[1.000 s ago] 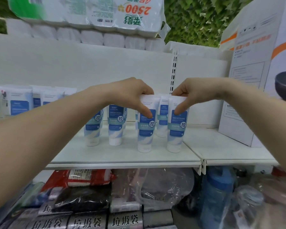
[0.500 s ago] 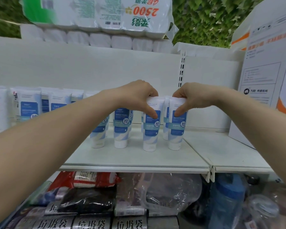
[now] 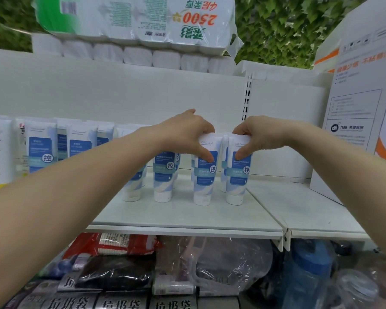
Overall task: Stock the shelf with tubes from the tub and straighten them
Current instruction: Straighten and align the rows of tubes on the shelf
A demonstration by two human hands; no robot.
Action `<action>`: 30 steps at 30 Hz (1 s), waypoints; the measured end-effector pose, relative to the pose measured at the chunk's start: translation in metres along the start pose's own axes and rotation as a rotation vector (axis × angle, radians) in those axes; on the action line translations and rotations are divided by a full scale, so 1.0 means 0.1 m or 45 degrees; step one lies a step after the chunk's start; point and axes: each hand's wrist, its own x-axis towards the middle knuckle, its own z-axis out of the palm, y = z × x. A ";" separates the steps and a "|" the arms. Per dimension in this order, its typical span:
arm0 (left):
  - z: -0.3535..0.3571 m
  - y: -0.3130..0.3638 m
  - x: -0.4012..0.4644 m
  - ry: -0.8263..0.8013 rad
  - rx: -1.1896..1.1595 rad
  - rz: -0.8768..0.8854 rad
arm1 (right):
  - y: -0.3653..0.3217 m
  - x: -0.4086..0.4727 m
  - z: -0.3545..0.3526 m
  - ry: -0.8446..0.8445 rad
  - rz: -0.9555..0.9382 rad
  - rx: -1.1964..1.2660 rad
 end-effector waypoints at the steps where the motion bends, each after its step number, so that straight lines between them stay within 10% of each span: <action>1: 0.00 0.00 -0.01 0.012 0.011 0.021 | 0.00 0.00 0.00 -0.003 0.002 -0.002; 11: -0.38 -0.29 -0.38 0.304 -0.015 -0.024 | -0.26 -0.05 -0.23 0.243 -0.120 0.343; 30: -0.22 -0.58 -0.61 0.119 -0.012 -0.250 | -0.66 0.17 0.04 0.089 -0.179 0.093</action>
